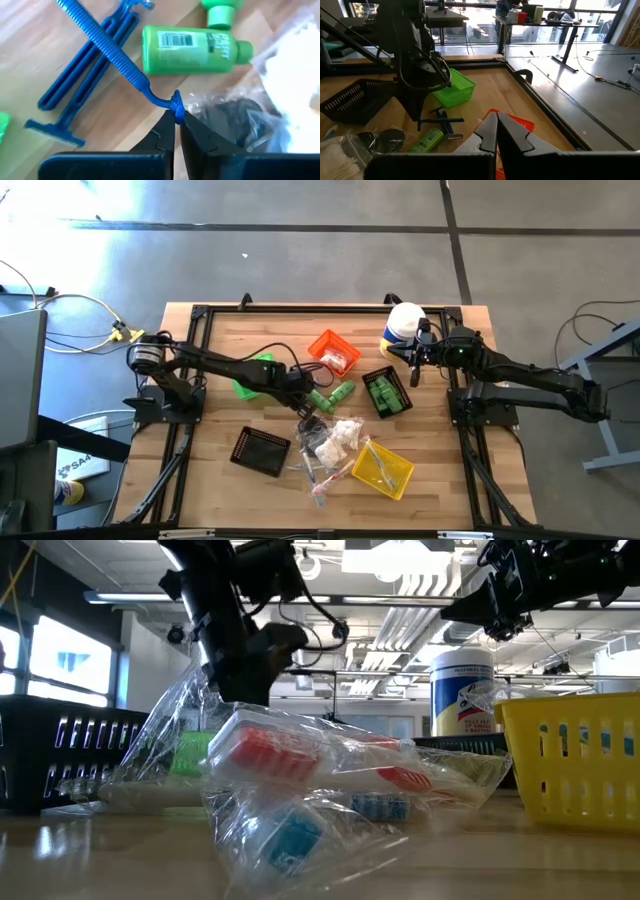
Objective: Pick & Place Travel size toiletries
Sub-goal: Put the blue razor into the green bin
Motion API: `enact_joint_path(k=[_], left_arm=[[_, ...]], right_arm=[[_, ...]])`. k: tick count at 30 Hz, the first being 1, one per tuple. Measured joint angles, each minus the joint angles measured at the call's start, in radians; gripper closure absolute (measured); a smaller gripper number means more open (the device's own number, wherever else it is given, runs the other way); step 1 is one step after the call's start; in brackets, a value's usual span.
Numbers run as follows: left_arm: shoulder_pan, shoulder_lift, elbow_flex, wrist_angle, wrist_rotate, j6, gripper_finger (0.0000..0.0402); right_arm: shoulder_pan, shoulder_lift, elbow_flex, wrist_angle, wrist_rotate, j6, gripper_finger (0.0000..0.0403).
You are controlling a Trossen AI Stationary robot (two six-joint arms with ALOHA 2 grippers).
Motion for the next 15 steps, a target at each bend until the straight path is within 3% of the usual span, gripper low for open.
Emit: enact_joint_path(k=[7, 15], left_arm=[[0.000, -0.022, 0.117, -0.097, 0.020, 0.086, 0.0395], [0.000, -0.032, 0.296, -0.478, 0.012, 0.129, 0.0395]], right_arm=[[0.000, 0.000, 0.000, -0.005, 0.000, 0.000, 0.0401], [0.000, 0.000, 0.000, -0.005, 0.000, 0.000, 0.0401]])
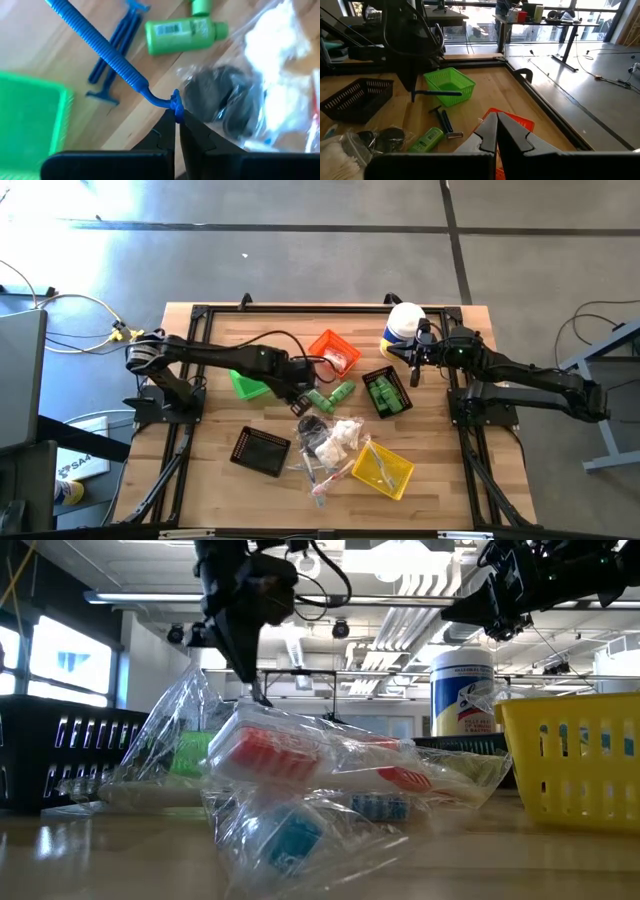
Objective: Pick & Place Travel size toiletries
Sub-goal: Put the blue razor into the green bin
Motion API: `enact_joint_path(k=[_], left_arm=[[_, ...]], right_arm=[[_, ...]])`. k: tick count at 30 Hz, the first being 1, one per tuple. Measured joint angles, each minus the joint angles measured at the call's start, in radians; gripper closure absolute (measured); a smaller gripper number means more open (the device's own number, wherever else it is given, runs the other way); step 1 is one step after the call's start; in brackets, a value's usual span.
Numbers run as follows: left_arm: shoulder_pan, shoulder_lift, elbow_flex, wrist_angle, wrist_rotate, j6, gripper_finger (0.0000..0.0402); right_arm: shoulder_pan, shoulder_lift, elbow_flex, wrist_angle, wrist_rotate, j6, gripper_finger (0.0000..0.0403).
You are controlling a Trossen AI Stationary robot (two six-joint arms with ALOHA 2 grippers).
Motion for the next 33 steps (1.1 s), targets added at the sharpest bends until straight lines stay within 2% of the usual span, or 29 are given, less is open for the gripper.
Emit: enact_joint_path(k=[6, 10, 16, 22, 33], left_arm=[[0.000, -0.027, 0.076, -0.214, -0.034, 0.012, 0.0395], [0.000, -0.059, 0.068, -0.288, -0.052, 0.011, 0.0396], [0.000, -0.107, 0.026, -0.311, -0.074, 0.046, 0.0396], [0.000, -0.183, -0.089, -0.338, -0.081, 0.038, 0.0396], [0.000, -0.257, -0.379, -0.221, -0.079, 0.040, 0.0396]], right_arm=[[0.000, 0.000, 0.000, -0.001, 0.000, 0.000, 0.0401], [0.000, 0.000, 0.000, -0.001, -0.001, 0.000, 0.0401], [0.000, 0.000, 0.000, -0.003, -0.025, 0.000, 0.0401], [0.000, 0.000, 0.000, -0.001, -0.027, 0.000, 0.0401], [0.000, 0.000, 0.000, 0.002, -0.026, 0.000, 0.0401]])
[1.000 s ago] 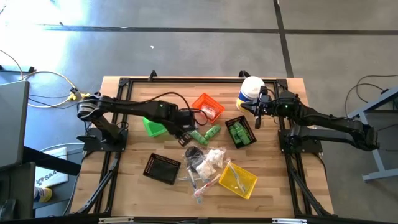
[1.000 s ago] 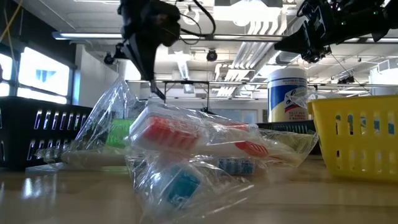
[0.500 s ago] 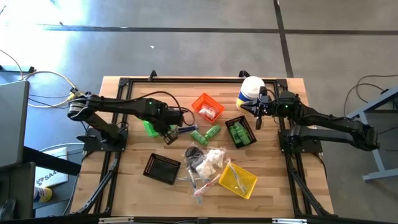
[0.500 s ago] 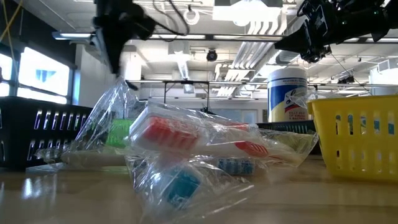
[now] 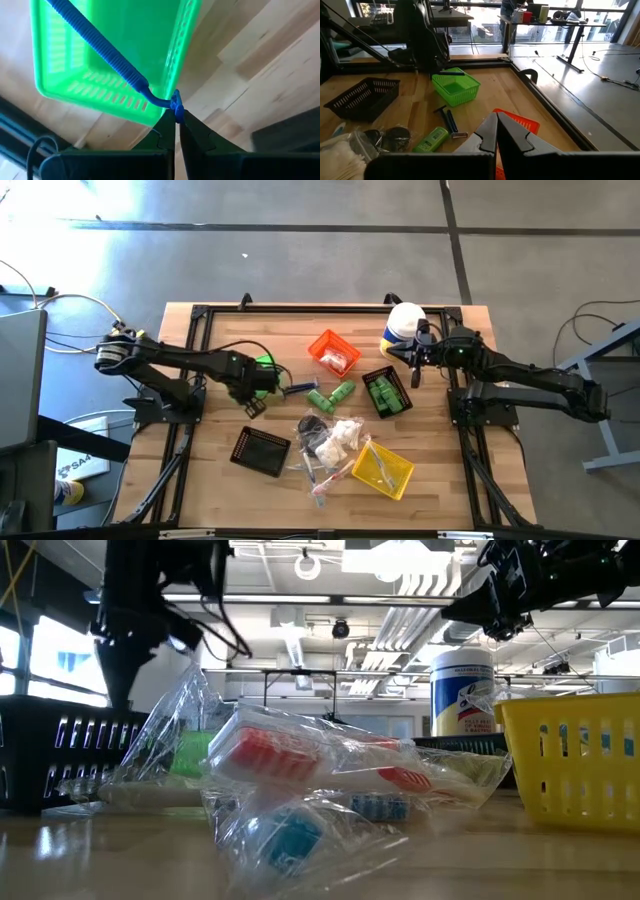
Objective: Pick & Place Travel size toiletries
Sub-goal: Put the blue razor into the green bin
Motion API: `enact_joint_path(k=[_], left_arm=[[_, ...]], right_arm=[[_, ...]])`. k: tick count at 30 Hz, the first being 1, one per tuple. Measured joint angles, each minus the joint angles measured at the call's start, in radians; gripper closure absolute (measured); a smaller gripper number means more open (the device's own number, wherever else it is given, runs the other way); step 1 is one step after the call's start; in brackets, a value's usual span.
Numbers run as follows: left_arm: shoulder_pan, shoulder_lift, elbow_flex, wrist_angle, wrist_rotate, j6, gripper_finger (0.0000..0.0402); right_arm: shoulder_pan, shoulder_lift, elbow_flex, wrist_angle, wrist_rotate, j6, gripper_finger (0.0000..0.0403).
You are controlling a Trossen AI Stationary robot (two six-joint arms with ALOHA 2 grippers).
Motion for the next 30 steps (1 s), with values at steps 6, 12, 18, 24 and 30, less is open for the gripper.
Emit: enact_joint_path(k=[6, 12, 18, 24, 30], left_arm=[[0.000, -0.014, -0.026, 0.013, -0.002, -0.002, 0.0396], [0.000, -0.029, -0.017, 0.002, -0.003, 0.006, 0.0396], [0.000, -0.027, 0.035, -0.018, -0.059, 0.151, 0.0396], [0.000, -0.027, 0.051, -0.068, -0.101, 0.376, 0.0396], [0.000, -0.021, 0.051, -0.079, -0.108, 0.416, 0.0396]], right_arm=[[0.000, 0.000, 0.000, 0.003, 0.001, 0.002, 0.0401], [0.000, 0.000, 0.000, 0.003, 0.000, 0.004, 0.0401], [0.000, 0.000, 0.000, 0.003, 0.000, 0.005, 0.0401], [0.000, 0.000, 0.000, 0.003, 0.000, 0.005, 0.0400], [0.000, 0.000, 0.000, 0.003, 0.000, 0.005, 0.0400]])
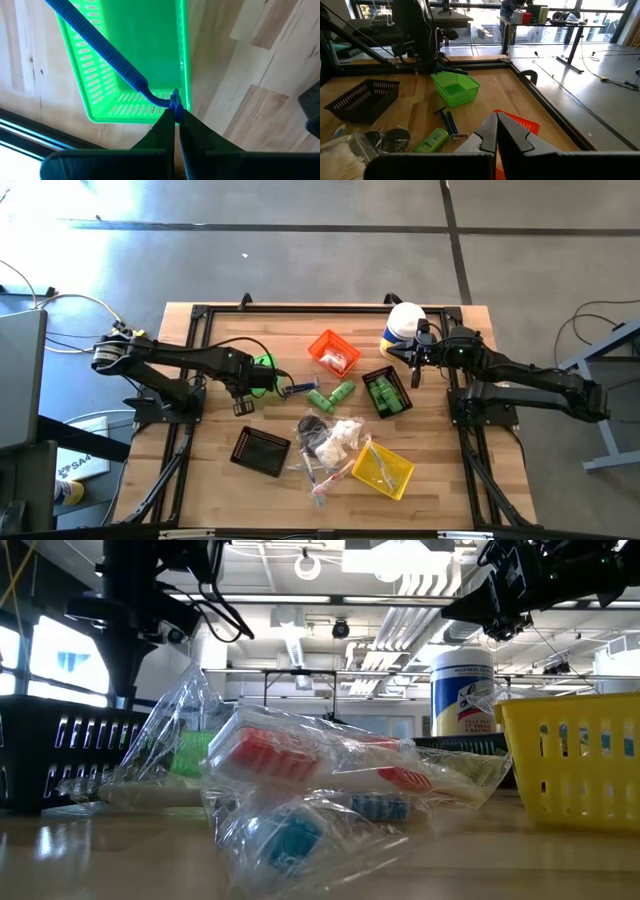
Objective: Pick & Place Travel size toiletries
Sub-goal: Put the blue razor into the green bin, then put the green shampoo into the top black bin
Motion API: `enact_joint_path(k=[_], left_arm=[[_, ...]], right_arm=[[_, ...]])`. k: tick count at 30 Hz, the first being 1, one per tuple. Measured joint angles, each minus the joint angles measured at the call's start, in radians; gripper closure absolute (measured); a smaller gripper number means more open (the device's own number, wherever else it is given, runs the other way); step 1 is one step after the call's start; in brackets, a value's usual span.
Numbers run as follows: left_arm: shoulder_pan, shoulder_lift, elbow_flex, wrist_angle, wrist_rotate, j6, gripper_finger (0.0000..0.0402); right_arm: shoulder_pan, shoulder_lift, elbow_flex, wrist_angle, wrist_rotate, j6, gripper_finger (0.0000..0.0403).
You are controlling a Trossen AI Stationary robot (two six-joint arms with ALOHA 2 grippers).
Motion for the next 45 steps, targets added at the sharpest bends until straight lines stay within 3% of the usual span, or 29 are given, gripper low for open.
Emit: enact_joint_path(k=[6, 17, 20, 24, 30, 35, 45], left_arm=[[0.000, 0.000, 0.000, 0.002, -0.020, 0.018, 0.0378], [0.001, 0.000, 0.000, 0.002, -0.094, 0.086, 0.0297], [0.001, 0.000, 0.000, 0.008, -0.047, 0.086, 0.0296], [0.001, 0.000, 0.000, 0.047, -0.007, 0.086, 0.0332], [0.001, 0.000, 0.000, 0.216, 0.034, 0.071, 0.0395], [0.000, 0.000, 0.000, 0.407, 0.082, 0.066, 0.0392], [0.000, 0.000, 0.000, 0.903, 0.081, 0.075, 0.0392]], right_arm=[[0.000, 0.000, 0.000, 0.000, 0.000, 0.000, 0.0400], [0.000, 0.000, 0.000, 0.000, 0.000, 0.000, 0.0400], [0.000, 0.000, 0.000, 0.000, 0.000, 0.000, 0.0400], [0.000, 0.000, 0.000, 0.000, 0.000, 0.000, 0.0400], [0.000, 0.000, 0.000, 0.000, 0.000, 0.000, 0.0400], [0.000, 0.000, 0.000, -0.010, 0.000, 0.008, 0.0400], [0.000, 0.000, 0.000, -0.015, -0.002, 0.032, 0.0400]])
